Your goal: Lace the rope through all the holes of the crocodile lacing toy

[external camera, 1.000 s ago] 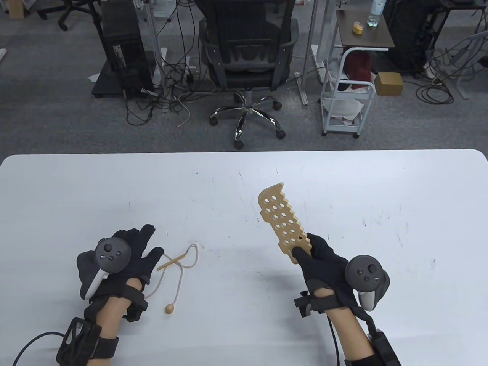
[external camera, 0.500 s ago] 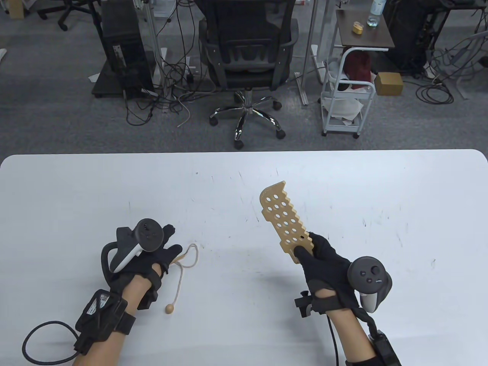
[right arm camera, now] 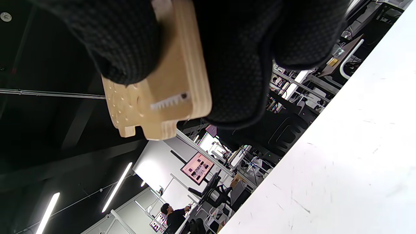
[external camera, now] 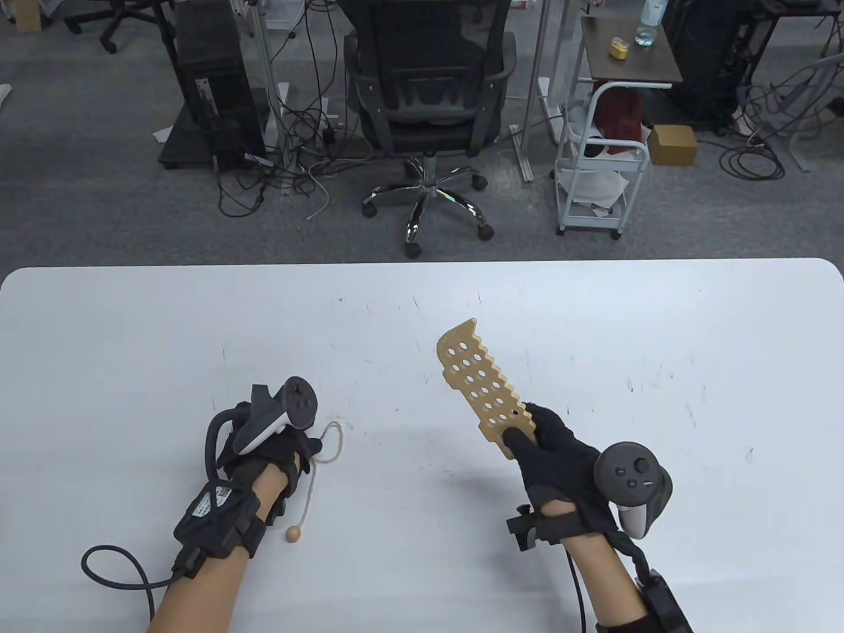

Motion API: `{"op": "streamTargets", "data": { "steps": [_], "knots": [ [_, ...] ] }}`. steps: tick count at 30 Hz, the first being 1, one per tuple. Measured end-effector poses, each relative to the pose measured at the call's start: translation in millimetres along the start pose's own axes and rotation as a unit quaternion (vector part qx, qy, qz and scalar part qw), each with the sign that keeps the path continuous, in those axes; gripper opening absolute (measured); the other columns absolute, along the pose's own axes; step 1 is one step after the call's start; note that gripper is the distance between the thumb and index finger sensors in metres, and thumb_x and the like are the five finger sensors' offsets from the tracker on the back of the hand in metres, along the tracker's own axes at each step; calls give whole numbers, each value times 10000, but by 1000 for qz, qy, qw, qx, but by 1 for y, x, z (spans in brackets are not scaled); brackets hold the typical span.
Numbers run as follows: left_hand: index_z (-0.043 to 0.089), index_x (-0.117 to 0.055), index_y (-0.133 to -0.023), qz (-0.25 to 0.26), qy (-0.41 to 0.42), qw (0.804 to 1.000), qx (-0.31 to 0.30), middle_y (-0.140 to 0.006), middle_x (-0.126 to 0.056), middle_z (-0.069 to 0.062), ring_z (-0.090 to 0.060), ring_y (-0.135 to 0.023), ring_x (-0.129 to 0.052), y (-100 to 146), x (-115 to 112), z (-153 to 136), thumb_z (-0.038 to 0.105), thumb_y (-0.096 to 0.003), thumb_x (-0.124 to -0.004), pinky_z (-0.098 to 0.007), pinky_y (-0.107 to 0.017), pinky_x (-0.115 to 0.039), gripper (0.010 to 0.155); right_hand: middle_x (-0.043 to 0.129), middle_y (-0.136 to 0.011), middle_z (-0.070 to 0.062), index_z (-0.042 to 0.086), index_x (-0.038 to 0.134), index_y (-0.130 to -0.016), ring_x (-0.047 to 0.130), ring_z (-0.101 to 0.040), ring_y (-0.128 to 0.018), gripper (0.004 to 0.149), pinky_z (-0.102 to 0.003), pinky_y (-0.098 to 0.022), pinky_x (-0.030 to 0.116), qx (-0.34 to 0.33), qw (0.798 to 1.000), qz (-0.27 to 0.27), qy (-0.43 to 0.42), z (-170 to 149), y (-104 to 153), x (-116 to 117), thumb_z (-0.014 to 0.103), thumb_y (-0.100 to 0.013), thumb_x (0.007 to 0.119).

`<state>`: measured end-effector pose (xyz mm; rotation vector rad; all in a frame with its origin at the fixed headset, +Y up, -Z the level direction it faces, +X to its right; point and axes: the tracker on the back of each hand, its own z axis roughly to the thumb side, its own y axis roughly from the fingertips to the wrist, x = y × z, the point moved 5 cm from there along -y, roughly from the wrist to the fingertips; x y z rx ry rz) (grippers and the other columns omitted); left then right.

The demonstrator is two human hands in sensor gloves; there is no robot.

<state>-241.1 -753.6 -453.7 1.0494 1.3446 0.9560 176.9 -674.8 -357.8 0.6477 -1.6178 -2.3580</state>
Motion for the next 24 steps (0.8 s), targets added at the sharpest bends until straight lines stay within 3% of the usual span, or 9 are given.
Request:
{"op": "streamTargets", "data": {
  "steps": [11,18,24],
  "knots": [
    [321,-959,-769,41,-29,999,-11,-838,-955,45,-291,-860,-924,-1,-12,14,410,-370,-961,-520,-737,-627,409,991,-668,-25,118,773,-841,1057,-280,-478,479,-525,-487,780,-10,1000,15,26,1,0,9,336,-425,872],
    [301,-910,-798,26,-45,999,-6,-850,-923,23,-304,-862,-901,-2,-17,17,410,-385,-921,-533,-738,-611,427,989,-665,-23,121,773,-838,1056,-278,-475,474,-523,-487,780,-2,1000,15,26,-4,-1,10,333,-425,867],
    [275,-739,-863,-13,-101,995,-2,-915,-775,5,-317,-914,-773,-5,-30,25,390,-406,-759,-565,-770,-519,471,989,-665,-23,120,773,-839,1056,-277,-475,475,-524,-486,780,0,1000,13,27,-4,-1,9,334,-425,866]
  ]
}}
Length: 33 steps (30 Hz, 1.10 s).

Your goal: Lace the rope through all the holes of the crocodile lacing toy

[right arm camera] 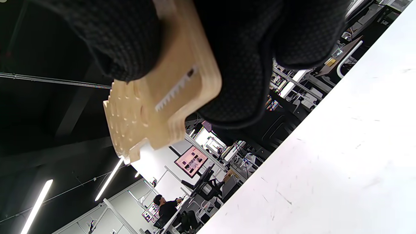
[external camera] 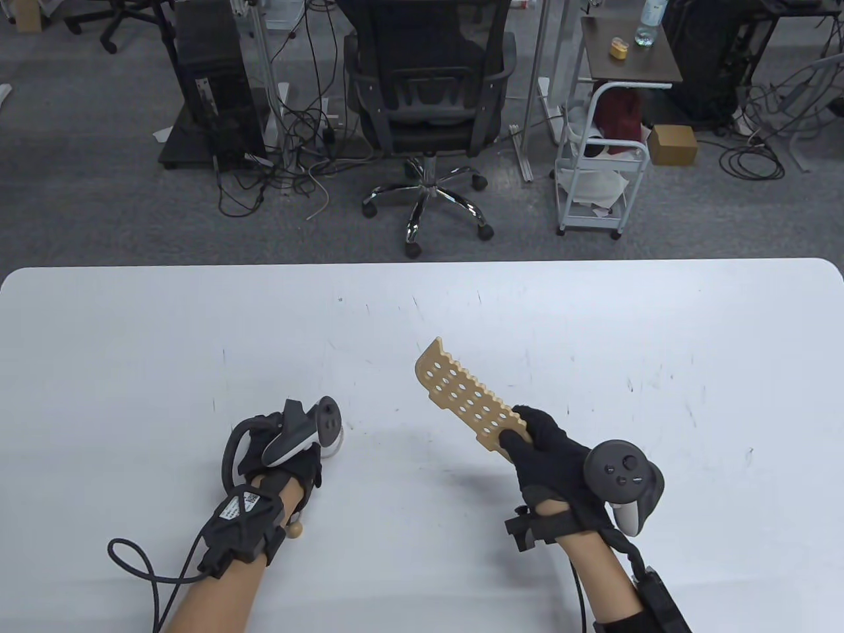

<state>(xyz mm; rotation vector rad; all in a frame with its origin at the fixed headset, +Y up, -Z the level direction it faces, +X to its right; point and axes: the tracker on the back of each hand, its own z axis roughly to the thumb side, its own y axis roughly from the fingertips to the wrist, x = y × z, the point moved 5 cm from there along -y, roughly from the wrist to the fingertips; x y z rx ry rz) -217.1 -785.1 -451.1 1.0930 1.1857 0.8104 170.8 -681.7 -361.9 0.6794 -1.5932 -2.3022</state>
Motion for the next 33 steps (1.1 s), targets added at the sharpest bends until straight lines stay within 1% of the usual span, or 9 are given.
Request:
{"op": "streamTargets", "data": {
  "steps": [4,7,11,15,20,24,26,29,33],
  "knots": [
    [276,-705,-861,-16,33,999,1,-951,-719,-11,-339,-946,-714,-1,-2,-2,364,-389,-705,-580,-781,-471,481,987,-667,-22,122,772,-839,1056,-277,-476,474,-523,-486,780,-3,1000,6,4,1,0,3,335,-426,865],
    [282,-690,-861,-8,52,999,-4,-963,-739,-21,-344,-940,-752,1,2,-5,351,-381,-695,-589,-777,-480,485,987,-667,-21,124,773,-839,1056,-276,-477,473,-523,-489,779,-3,1000,7,5,2,0,3,335,-425,864],
    [299,-702,-856,7,64,998,-13,-790,-905,48,-292,-886,-883,5,10,-11,356,-374,-701,-608,-789,-460,485,988,-666,-22,125,771,-840,1055,-276,-477,476,-525,-489,778,-2,1000,7,3,1,-1,2,336,-424,865],
    [285,-684,-871,28,90,995,-13,-771,-883,40,-278,-861,-876,9,14,-19,347,-385,-695,-607,-788,-454,490,987,-663,-22,124,771,-838,1056,-276,-476,476,-524,-486,781,-1,1000,8,4,1,-1,2,336,-423,866],
    [413,-570,-1017,50,131,990,-26,-807,-832,41,-284,-902,-797,20,24,-26,307,-403,-691,-611,-794,-401,634,986,-663,-23,124,772,-838,1056,-276,-474,472,-523,-488,780,0,1000,8,5,1,-1,2,335,-426,864],
    [522,-636,-977,71,148,985,-44,-830,-802,36,-304,-926,-757,32,36,-32,287,-417,-683,-625,-796,-359,609,989,-659,-24,122,772,-837,1056,-276,-472,476,-524,-485,781,6,1000,9,7,-3,-2,3,335,-422,866],
    [471,-722,-937,90,157,982,-49,-832,-812,39,-301,-929,-767,39,44,-36,285,-415,-689,-626,-796,-362,555,986,-662,-24,121,772,-837,1056,-276,-473,471,-525,-488,778,8,1000,11,9,-4,-2,3,334,-427,864],
    [393,-725,-924,116,174,976,-56,-838,-856,59,-284,-919,-819,49,57,-41,296,-412,-743,-624,-796,-388,522,986,-662,-25,121,772,-838,1055,-275,-474,477,-525,-489,778,10,1000,10,8,-5,-2,2,335,-422,867],
    [359,-808,-860,152,193,967,-72,-807,-964,67,-237,-846,-941,67,75,-48,324,-393,-833,-593,-792,-455,469,985,-664,-23,123,770,-839,1055,-275,-475,474,-523,-489,779,12,1000,5,6,-5,-3,-2,336,-426,864]
  ]
}}
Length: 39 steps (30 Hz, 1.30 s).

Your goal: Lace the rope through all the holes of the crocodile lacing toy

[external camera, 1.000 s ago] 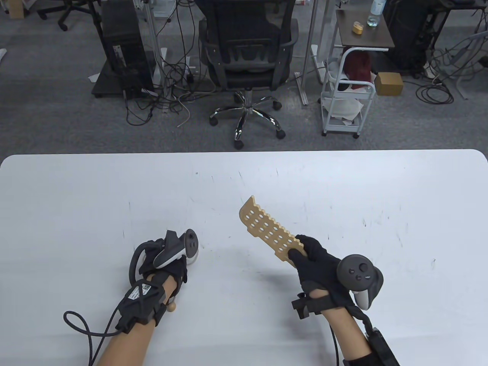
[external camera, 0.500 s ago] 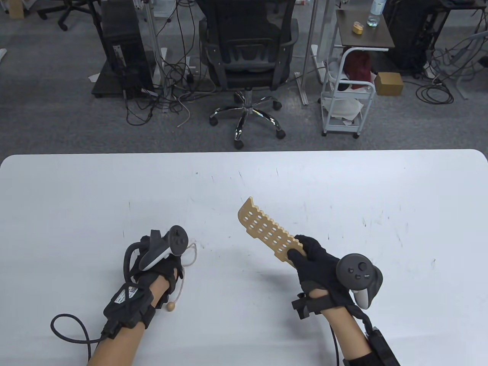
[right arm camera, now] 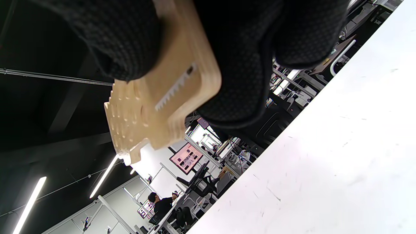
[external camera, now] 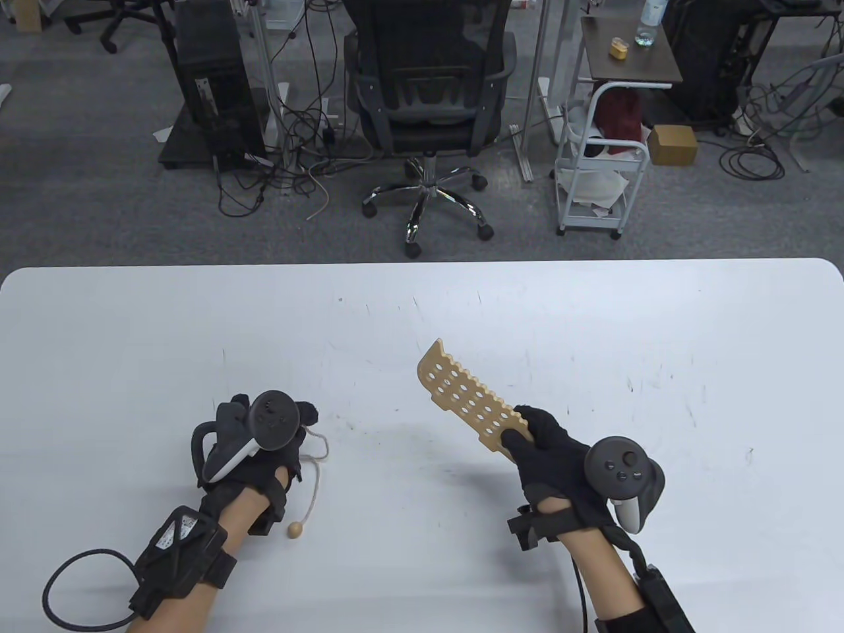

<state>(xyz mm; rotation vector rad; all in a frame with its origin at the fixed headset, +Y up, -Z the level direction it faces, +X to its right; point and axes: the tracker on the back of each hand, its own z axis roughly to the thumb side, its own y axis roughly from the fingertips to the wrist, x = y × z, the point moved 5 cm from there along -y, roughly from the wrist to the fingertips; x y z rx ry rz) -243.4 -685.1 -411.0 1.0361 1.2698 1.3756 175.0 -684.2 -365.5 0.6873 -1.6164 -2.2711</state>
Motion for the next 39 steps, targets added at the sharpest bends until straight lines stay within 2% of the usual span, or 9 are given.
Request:
{"op": "streamTargets", "data": {
  "steps": [4,11,15,22,26,30,37,39],
  "knots": [
    [343,-863,-826,30,9,999,-16,-738,-1036,67,-221,-730,-1027,12,19,2,353,-371,-880,-549,-775,-555,455,985,-665,-22,124,769,-840,1054,-275,-477,477,-522,-490,779,5,1000,-3,-1,-3,-1,-3,337,-425,865],
    [332,-905,-776,90,68,993,-33,-677,-1066,68,-203,-635,-1060,35,47,2,399,-341,-911,-539,-760,-598,441,985,-665,-23,125,770,-840,1054,-274,-477,474,-523,-493,776,18,1000,-9,-3,-10,-2,-7,338,-427,865],
    [329,-907,-767,126,113,985,-33,-657,-1058,75,-195,-618,-1051,47,60,-5,421,-334,-915,-534,-752,-618,443,985,-664,-20,126,768,-841,1053,-272,-480,475,-521,-494,777,22,1000,-14,-6,-11,-3,-11,340,-427,865],
    [366,-960,-730,183,186,965,-18,-669,-1023,89,-188,-626,-1017,58,72,-11,470,-316,-946,-518,-733,-655,427,983,-666,-21,128,769,-841,1052,-272,-481,475,-522,-496,775,27,999,-16,-11,-15,-4,-17,341,-428,866],
    [353,-938,-742,191,247,950,-16,-681,-1018,86,-188,-634,-1021,57,66,-11,457,-325,-938,-522,-727,-669,430,991,-658,-20,127,773,-840,1060,-267,-470,476,-520,-494,783,27,999,-17,-6,-16,-5,-19,344,-427,867],
    [342,-900,-766,197,288,937,-3,-710,-1005,70,-207,-656,-1012,55,43,-16,408,-339,-931,-536,-725,-663,433,1001,-651,-17,130,785,-834,1074,-257,-457,474,-515,-483,799,24,1000,-14,1,-16,-5,-19,349,-423,874],
    [322,-848,-796,169,322,932,3,-740,-974,57,-223,-684,-989,58,15,-27,373,-363,-911,-550,-725,-649,440,1023,-638,-10,141,808,-827,1095,-251,-444,468,-500,-473,819,10,1000,-14,1,-6,-3,-23,357,-418,882],
    [317,-839,-797,180,321,930,6,-738,-971,58,-222,-681,-989,60,15,-31,381,-370,-907,-551,-723,-650,438,1023,-640,-11,142,809,-827,1094,-251,-444,468,-502,-473,817,6,1000,-19,-2,-3,-1,-25,356,-418,882]
  ]
}}
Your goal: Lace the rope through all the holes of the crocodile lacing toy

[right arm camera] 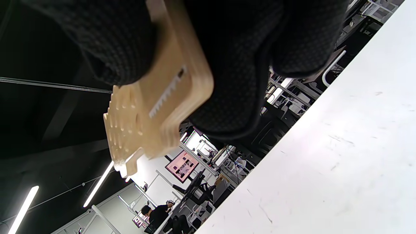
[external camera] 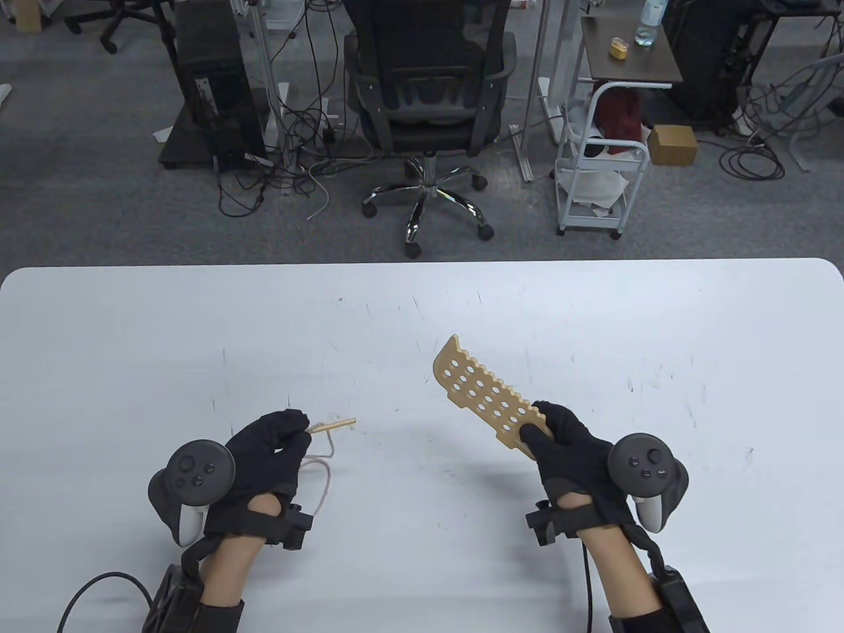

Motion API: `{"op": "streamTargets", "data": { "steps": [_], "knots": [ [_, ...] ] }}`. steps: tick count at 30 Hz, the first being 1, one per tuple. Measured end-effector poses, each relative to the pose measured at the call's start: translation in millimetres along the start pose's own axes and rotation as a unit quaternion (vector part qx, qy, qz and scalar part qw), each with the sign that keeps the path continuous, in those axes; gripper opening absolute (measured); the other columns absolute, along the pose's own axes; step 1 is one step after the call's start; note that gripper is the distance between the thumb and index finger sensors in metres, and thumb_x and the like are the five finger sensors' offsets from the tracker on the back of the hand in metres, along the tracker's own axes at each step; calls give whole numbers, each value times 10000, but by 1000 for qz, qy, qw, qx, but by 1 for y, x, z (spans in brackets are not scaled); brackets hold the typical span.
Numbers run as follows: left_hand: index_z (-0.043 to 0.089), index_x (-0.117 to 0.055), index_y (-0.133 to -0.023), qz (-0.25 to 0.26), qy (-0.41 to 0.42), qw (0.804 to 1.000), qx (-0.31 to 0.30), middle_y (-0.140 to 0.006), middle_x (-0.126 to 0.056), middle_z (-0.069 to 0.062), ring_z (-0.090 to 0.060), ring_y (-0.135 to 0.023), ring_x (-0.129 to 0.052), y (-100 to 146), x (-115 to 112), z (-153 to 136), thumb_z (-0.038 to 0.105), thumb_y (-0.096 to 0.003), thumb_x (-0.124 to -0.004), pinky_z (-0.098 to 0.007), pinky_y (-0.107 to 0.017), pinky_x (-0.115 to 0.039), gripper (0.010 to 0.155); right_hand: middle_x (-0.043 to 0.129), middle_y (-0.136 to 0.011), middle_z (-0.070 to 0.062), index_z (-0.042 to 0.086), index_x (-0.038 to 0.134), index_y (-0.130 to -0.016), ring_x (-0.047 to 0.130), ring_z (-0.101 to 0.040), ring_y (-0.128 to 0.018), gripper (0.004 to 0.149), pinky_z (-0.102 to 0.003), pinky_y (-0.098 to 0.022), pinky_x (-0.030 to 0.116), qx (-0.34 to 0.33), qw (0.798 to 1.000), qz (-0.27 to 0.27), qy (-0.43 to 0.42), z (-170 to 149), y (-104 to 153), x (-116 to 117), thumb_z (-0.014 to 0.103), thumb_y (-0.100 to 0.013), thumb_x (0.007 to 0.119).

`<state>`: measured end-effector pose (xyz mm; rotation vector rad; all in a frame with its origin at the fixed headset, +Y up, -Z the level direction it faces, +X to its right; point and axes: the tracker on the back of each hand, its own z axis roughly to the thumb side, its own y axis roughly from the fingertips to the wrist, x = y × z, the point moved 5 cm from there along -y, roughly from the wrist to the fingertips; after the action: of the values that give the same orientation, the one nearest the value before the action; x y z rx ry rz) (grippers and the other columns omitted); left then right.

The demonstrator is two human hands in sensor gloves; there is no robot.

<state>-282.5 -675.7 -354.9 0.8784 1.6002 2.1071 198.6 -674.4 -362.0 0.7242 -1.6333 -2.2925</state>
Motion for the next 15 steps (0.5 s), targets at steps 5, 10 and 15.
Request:
{"op": "streamTargets", "data": {
  "steps": [5,10,15],
  "knots": [
    [326,-827,-801,32,0,999,-17,-738,-970,72,-206,-681,-995,2,9,3,408,-378,-906,-538,-723,-661,438,1022,-638,-18,134,808,-827,1088,-259,-444,467,-508,-476,807,-3,1000,-6,-9,2,2,-3,350,-419,882],
    [326,-825,-801,38,0,999,-35,-736,-975,77,-200,-680,-1001,5,7,9,416,-382,-912,-533,-719,-670,438,1023,-633,-21,129,809,-825,1087,-259,-439,470,-509,-474,805,-13,1000,3,-4,6,3,2,349,-417,885],
    [329,-821,-803,28,8,998,-54,-732,-977,79,-195,-679,-1002,9,-1,18,424,-390,-911,-529,-720,-672,433,1025,-630,-20,127,812,-822,1092,-257,-431,468,-507,-468,811,-24,1000,13,6,11,5,8,351,-418,886]
  ]
}}
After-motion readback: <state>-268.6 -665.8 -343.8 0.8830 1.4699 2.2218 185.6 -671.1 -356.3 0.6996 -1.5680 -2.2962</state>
